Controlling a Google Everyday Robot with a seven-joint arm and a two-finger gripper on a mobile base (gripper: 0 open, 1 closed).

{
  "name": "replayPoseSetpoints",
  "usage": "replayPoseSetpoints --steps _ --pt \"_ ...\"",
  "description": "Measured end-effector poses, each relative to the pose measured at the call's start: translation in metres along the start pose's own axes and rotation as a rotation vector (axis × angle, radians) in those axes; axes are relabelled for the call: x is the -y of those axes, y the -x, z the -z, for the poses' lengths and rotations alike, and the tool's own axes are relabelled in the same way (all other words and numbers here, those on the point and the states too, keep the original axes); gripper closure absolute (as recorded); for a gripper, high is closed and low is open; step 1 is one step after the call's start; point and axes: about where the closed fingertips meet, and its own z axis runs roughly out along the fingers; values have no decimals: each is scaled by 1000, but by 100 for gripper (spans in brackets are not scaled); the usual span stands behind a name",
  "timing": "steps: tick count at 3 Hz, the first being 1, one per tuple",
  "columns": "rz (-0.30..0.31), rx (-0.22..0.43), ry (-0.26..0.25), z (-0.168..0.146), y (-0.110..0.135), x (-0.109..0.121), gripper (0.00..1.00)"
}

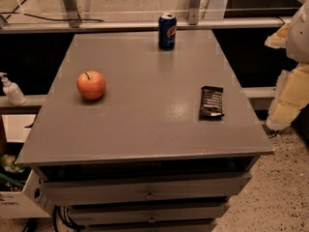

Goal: Move apple near pepsi can

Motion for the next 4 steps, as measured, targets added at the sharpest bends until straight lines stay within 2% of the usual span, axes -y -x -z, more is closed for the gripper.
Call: replayPoseSetpoints --steps 1,2,3,4 --pt "0 0 0 0 0 0 0" --pt "10 62 24 -19 11 15 0" --pt "19 178 81 -50 45 38 0" --pt "22 343 157 -78 86 53 0"
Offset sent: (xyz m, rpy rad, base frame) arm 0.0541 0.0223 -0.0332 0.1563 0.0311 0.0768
